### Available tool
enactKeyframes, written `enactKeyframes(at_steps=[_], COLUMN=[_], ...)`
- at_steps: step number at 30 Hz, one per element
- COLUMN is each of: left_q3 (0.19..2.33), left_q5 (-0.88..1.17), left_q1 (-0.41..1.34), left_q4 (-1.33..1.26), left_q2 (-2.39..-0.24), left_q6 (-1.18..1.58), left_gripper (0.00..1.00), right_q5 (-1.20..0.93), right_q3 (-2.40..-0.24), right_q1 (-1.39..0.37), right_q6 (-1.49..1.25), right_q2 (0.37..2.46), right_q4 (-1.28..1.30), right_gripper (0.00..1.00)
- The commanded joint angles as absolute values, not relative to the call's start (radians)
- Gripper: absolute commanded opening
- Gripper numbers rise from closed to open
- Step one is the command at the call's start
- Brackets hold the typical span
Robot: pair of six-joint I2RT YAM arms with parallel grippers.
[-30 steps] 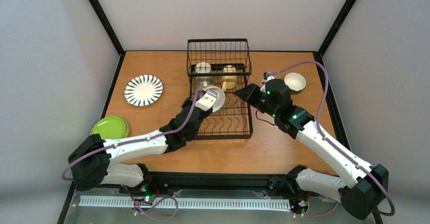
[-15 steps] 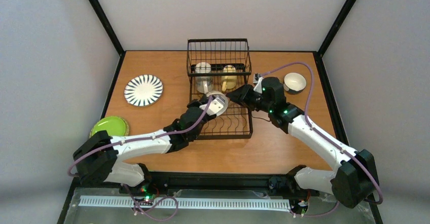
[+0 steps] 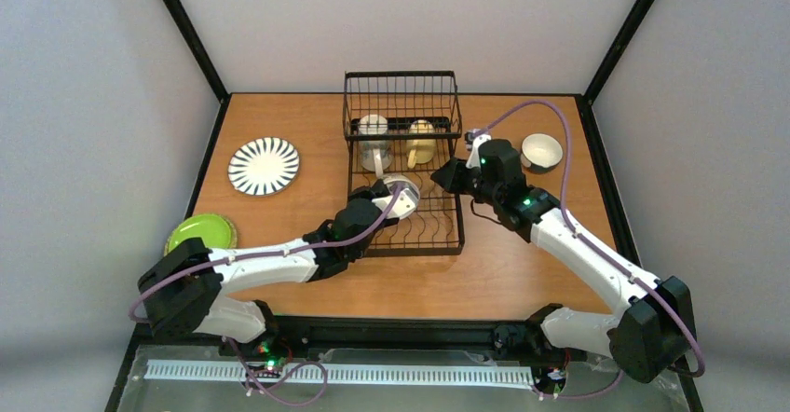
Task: Load the mixed dishes into the dish rack
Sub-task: Pass from the left arm to the right
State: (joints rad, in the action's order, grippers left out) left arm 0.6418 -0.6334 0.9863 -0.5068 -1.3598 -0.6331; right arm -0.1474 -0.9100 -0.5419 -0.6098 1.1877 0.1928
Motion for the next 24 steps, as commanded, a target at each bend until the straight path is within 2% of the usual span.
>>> enactKeyframes(at_steps=[1,8,24], left_q3=[0.680,0.703,0.773], left_q5=[-0.584,-0.498,-0.383], left_q1=[0.985,0.986,0.986], left_q4=[-0.523,-0.452,-0.355], left_q2=[-1.308,-1.267,-1.216], left_q6=[-0.655,-0.660,-0.637], left_gripper=[0.00,0.00,0.00], right_q5=[-0.025,0.218,0.473], right_q3=[-0.888,-0.851,-0.825], right_q1=[-0.551,-0.686,-0.952], right_q6=[-0.418,-0.284,-0.237], right_q2=[1.181,1.143,1.110], right_q4=[0.223,0.189,0.174], right_gripper=[0.59,0.57,0.56])
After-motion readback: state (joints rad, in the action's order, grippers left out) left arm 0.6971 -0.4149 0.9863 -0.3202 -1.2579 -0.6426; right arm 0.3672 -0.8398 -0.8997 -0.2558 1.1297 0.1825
